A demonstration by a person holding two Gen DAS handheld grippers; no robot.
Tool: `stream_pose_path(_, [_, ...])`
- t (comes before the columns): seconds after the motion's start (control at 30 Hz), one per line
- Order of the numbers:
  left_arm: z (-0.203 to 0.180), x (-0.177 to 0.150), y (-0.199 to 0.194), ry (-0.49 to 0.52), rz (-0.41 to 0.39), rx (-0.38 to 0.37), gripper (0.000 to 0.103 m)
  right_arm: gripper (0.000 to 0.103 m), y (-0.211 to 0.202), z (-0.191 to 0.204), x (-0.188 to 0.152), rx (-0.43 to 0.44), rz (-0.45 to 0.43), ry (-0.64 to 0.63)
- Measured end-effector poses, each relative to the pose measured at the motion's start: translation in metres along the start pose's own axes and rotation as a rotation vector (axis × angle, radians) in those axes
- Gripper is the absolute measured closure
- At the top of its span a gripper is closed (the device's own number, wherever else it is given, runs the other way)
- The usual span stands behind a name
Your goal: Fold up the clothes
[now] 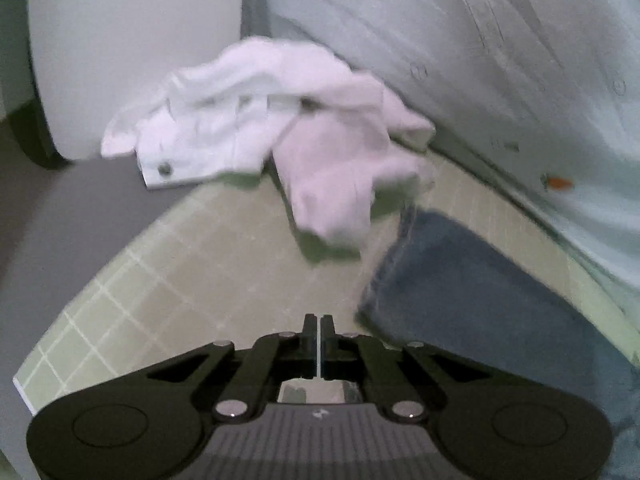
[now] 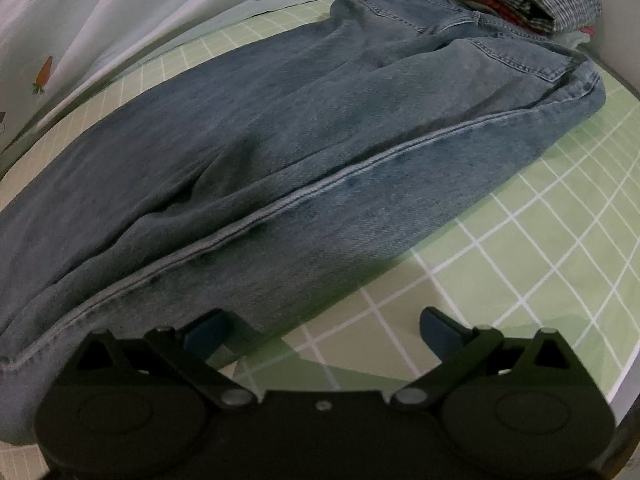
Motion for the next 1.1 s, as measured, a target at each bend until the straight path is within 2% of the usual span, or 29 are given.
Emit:
stream_pose_path(0.03, [-0.004, -0.005, 0.0, 0.02, 0.016, -0.007, 0.076, 0.0, 0.0, 0.001, 0.0, -0.002, 0.001, -0.003])
stream_pose_path(0.07, [-0.009, -0.011, 0.002, 0.021, 0.034, -0.027, 0.071, 0.0, 0.001, 0.002, 0.0, -0.005, 0.002, -0.009])
stream_pose_path(0.1, [-0.014, -0.017, 0.005, 0.018, 0.052, -0.05, 0.067, 0.0, 0.001, 0.004, 0.001, -0.007, 0.002, -0.015])
stream_pose_path(0.17, [-0.028, -0.026, 0.011, -0.011, 0.099, -0.11, 0.067, 0.0, 0.002, 0.008, 0.002, -0.003, 0.004, -0.036])
stream_pose_path(0.27, [-0.05, -0.032, 0.019, -0.032, 0.14, -0.169, 0.053, 0.0, 0.003, 0.015, 0.002, 0.004, 0.005, -0.064])
stream_pose_path(0.33, [-0.068, -0.032, 0.024, -0.002, 0.143, -0.177, 0.029, 0.0, 0.003, 0.017, 0.002, 0.006, 0.005, -0.073])
stream_pose_path(0.43, [-0.095, -0.033, 0.031, 0.076, 0.141, -0.166, 0.026, 0.0, 0.003, 0.017, 0.003, 0.011, 0.002, -0.068])
stream_pose_path(0.5, [-0.103, -0.036, 0.04, 0.092, 0.16, -0.145, 0.026, 0.0, 0.002, 0.015, 0.003, 0.017, 0.0, -0.062])
stream_pose_path(0.57, [-0.107, -0.039, 0.049, 0.102, 0.181, -0.129, 0.03, 0.0, 0.001, 0.015, 0.002, 0.016, -0.003, -0.057])
stream_pose_path(0.6, [-0.107, -0.041, 0.053, 0.11, 0.191, -0.123, 0.047, 0.0, 0.001, 0.013, 0.001, 0.014, -0.004, -0.054])
stream_pose_path(0.63, [-0.106, -0.044, 0.055, 0.114, 0.2, -0.121, 0.073, 0.0, 0.0, 0.012, 0.001, 0.012, -0.005, -0.051])
stream_pose_path(0.67, [-0.104, -0.047, 0.056, 0.117, 0.21, -0.12, 0.086, 0.0, -0.001, 0.012, 0.0, 0.01, -0.006, -0.046])
stream_pose_path(0.7, [-0.1, -0.05, 0.052, 0.118, 0.208, -0.124, 0.091, 0.0, -0.002, 0.011, 0.0, 0.008, -0.008, -0.039])
stream_pose_path(0.93, [-0.071, -0.065, 0.009, 0.115, 0.171, -0.163, 0.092, 0.0, -0.006, 0.005, -0.011, -0.008, -0.025, -0.057])
stream_pose_path(1.1, [-0.051, -0.095, -0.015, 0.116, 0.179, -0.131, 0.092, 0.0, -0.01, 0.0, -0.017, 0.012, -0.028, -0.104])
Point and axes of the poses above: each gripper's, at about its wrist camera, not at the fingertips, and y roughly the way its jaws point, z to its left, x to its top, the point moved 6 cm from there along y, roughly the way its jaws point, and after that the axes turned 5 degrees about -y, right-handed, at the moved point
